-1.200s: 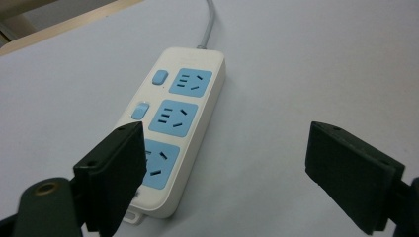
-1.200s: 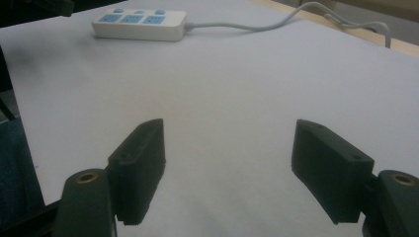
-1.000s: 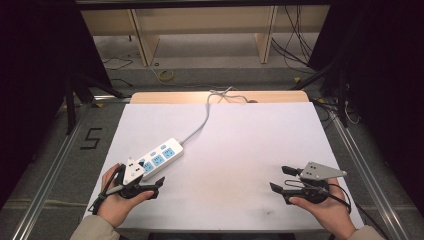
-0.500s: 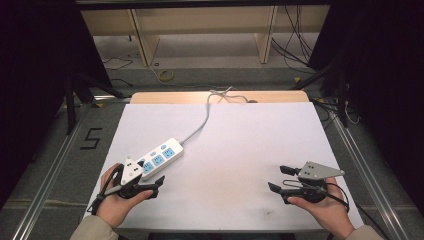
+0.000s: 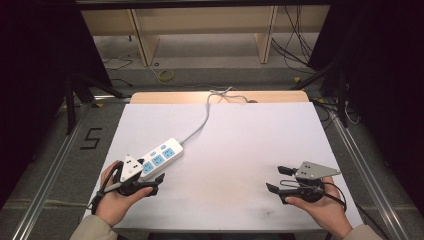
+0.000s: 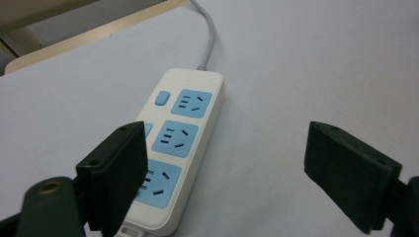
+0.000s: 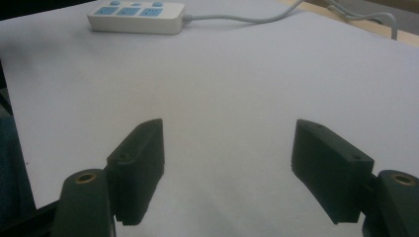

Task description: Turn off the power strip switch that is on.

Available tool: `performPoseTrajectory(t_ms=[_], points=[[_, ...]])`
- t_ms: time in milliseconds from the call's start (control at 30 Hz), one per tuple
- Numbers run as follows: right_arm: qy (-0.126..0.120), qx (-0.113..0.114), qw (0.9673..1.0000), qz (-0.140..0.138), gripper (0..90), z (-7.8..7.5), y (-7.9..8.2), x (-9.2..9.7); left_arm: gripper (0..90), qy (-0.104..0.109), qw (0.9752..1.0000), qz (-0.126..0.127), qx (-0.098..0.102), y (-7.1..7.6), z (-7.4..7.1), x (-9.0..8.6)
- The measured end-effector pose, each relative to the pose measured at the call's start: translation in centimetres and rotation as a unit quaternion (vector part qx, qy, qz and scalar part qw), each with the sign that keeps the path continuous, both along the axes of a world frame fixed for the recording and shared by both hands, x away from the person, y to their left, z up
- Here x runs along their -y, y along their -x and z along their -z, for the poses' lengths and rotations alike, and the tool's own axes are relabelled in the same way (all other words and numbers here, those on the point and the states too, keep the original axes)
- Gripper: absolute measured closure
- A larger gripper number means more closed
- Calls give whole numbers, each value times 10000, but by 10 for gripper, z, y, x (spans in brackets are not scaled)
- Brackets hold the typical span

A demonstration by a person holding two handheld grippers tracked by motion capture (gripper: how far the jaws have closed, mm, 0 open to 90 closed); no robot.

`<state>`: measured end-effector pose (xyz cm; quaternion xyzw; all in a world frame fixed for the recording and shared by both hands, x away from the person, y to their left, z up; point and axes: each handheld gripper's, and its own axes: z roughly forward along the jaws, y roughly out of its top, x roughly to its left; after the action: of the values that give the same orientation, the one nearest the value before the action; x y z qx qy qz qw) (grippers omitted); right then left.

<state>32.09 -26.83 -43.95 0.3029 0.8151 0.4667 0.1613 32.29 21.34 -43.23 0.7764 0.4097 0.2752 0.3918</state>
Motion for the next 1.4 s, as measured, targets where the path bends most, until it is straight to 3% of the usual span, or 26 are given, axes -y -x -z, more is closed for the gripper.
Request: performPoseTrajectory(t_ms=[367,1400], points=[[16,-5,10000,-3,286,1,0,-1,167,-139,9998,-74,-113,-13,-2,-2],[90,-23,9999,-75,284,2,-1,-5,174,-105,9995,-291,-101,-49,-11,-3]])
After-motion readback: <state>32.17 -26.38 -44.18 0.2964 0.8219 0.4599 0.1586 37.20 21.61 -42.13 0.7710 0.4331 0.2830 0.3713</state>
